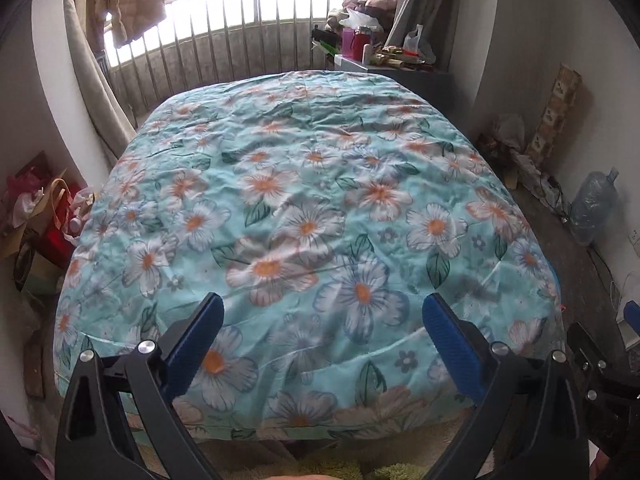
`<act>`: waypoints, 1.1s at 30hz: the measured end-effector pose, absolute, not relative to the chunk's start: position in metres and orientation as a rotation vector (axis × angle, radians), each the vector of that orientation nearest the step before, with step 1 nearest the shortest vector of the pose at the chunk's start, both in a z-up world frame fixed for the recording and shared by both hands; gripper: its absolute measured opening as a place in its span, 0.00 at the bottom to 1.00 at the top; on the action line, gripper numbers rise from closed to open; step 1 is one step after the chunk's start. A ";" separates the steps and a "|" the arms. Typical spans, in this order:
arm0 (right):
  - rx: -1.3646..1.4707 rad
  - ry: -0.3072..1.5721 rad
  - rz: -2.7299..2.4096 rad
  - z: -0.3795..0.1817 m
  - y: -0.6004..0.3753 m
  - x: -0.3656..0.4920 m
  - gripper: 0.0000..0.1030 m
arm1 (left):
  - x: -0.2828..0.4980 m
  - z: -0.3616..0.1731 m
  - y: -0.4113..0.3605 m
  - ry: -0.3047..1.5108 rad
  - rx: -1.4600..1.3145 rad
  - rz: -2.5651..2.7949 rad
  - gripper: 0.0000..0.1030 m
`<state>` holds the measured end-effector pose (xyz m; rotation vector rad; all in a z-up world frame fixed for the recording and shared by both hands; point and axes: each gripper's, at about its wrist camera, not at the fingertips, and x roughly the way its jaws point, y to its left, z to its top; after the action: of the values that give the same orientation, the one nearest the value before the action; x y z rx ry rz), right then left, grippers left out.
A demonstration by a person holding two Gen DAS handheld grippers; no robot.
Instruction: Collect trash
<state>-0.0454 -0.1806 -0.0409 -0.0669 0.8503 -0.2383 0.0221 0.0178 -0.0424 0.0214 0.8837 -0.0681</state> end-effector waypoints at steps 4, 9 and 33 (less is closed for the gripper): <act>-0.042 0.844 -0.284 -0.041 -0.193 -0.046 0.92 | 0.021 -0.039 0.010 0.875 0.030 -0.077 0.95; -0.031 0.839 -0.323 -0.042 -0.206 -0.046 0.92 | 0.022 -0.036 -0.001 0.871 0.057 -0.091 0.95; -0.025 0.829 -0.335 -0.047 -0.217 -0.049 0.92 | 0.017 -0.037 -0.018 0.883 0.097 -0.123 0.95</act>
<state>-0.0494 -0.2166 -0.0466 -0.0253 0.8289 -0.3354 0.0166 -0.0184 -0.0371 0.0972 0.8825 -0.1232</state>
